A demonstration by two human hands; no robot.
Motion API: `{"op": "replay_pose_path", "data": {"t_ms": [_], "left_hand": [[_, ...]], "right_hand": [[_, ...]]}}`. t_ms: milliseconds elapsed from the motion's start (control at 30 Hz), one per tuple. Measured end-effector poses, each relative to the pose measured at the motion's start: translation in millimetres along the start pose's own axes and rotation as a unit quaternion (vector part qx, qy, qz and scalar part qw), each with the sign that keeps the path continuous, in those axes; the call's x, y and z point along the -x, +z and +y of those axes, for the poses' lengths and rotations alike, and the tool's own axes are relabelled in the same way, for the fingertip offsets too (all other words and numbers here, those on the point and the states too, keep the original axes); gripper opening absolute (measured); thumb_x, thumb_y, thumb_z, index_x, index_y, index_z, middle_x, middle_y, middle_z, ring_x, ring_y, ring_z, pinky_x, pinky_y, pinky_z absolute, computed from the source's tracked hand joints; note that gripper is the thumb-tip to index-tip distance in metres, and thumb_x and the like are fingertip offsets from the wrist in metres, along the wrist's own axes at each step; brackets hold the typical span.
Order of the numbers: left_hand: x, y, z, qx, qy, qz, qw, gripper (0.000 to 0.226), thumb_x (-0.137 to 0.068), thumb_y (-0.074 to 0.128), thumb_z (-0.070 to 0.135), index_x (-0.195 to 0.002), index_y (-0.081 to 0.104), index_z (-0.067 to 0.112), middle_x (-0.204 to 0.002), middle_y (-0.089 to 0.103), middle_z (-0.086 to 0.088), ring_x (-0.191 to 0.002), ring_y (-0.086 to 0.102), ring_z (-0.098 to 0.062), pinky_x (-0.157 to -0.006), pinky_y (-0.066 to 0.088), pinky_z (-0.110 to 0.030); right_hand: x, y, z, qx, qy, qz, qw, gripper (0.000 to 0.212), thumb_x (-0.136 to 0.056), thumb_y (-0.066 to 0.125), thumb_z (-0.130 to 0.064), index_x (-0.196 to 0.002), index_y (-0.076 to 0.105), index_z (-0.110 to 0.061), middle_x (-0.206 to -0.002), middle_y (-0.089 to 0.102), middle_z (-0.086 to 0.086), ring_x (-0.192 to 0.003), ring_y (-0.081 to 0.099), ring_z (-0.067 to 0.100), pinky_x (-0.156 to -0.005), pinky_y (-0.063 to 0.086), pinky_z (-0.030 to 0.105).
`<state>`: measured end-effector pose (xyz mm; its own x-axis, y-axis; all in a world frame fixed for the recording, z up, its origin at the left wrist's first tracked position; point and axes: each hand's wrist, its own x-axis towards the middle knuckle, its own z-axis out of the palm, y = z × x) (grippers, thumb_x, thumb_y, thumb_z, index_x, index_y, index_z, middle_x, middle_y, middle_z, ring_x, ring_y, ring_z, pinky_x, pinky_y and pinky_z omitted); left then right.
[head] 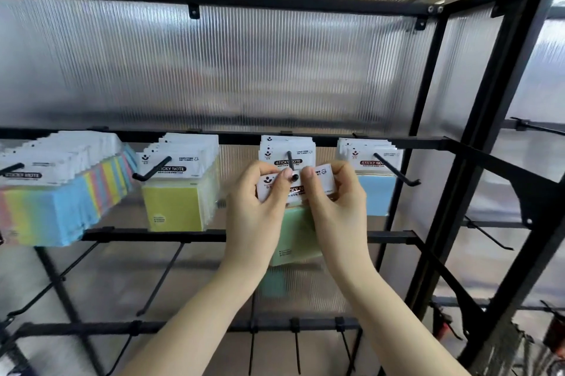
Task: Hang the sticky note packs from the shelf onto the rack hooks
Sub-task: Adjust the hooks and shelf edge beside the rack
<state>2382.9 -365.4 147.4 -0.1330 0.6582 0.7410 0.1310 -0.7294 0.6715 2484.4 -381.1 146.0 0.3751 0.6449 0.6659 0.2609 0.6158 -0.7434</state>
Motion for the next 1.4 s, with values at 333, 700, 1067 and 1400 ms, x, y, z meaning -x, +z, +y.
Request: {"op": "replay_pose_path", "data": {"t_ms": [333,700,1067,1400], "left_hand": [[-17,4,-67,-0.087,-0.058,0.006,0.995,0.031,-0.088,0.063,0.028,-0.107,0.052,0.006,-0.104,0.057,-0.007,-0.096,0.057,-0.020,-0.086,0.049,-0.038],[-34,23,-98,-0.096,-0.165,-0.009,0.981,0.029,-0.089,0.059,0.042,-0.095,0.050,0.014,-0.093,0.059,-0.002,-0.084,0.058,-0.015,-0.072,0.048,-0.030],[10,9,-109,-0.173,-0.289,-0.029,0.941,0.027,-0.094,0.056,0.029,-0.105,0.056,0.005,-0.107,0.062,-0.009,-0.100,0.058,-0.024,-0.079,0.042,-0.028],[66,-62,-103,-0.280,-0.262,-0.158,0.910,0.024,-0.097,0.048,0.017,-0.117,0.061,0.014,-0.120,0.063,-0.001,-0.109,0.058,-0.016,-0.089,0.046,-0.027]], "right_hand": [[-18,3,41,0.062,0.063,0.003,0.996,0.025,-0.088,0.067,-0.029,-0.101,0.049,-0.017,-0.086,0.051,-0.007,-0.073,0.048,-0.005,-0.070,0.039,0.007],[-42,19,75,0.141,0.119,0.015,0.983,0.021,-0.091,0.063,-0.028,-0.096,0.047,-0.015,-0.087,0.052,-0.003,-0.080,0.052,0.013,-0.063,0.038,0.017],[-8,15,94,0.154,0.233,-0.019,0.960,0.033,-0.093,0.060,-0.028,-0.110,0.049,-0.002,-0.102,0.057,0.011,-0.092,0.055,0.026,-0.080,0.046,0.038],[53,47,98,0.162,0.293,-0.159,0.929,0.032,-0.101,0.041,-0.033,-0.108,0.055,-0.006,-0.098,0.064,0.009,-0.089,0.061,0.025,-0.078,0.051,0.038]]}}
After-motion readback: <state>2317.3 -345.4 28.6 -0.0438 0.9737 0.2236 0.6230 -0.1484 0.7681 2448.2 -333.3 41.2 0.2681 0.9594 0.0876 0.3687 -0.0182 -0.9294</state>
